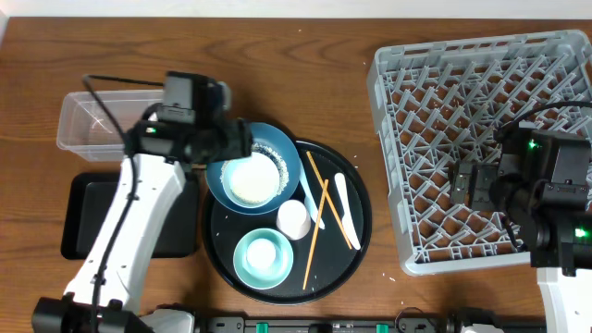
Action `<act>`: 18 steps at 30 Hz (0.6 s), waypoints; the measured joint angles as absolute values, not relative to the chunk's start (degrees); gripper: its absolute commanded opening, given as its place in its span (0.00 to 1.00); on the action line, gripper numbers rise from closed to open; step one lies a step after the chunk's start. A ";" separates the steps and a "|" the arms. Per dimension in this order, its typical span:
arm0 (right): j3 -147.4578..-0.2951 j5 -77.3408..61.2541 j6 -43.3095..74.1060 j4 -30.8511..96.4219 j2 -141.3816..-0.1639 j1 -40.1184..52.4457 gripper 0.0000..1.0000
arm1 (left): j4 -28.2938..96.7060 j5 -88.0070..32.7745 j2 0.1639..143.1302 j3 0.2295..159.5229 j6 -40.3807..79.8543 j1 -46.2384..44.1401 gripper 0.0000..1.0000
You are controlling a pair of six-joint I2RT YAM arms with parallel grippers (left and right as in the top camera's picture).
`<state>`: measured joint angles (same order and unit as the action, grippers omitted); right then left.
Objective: Sort waste into correct bins and load items into the dishwasher rack
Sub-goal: 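Grasp the light-blue bowl of rice with left gripper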
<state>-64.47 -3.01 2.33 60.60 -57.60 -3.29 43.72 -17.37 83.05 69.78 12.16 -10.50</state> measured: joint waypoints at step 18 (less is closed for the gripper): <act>-64.47 -3.03 2.35 60.90 -57.60 -3.29 0.99 | 41.45 -11.81 100.42 69.56 25.82 -24.64 0.58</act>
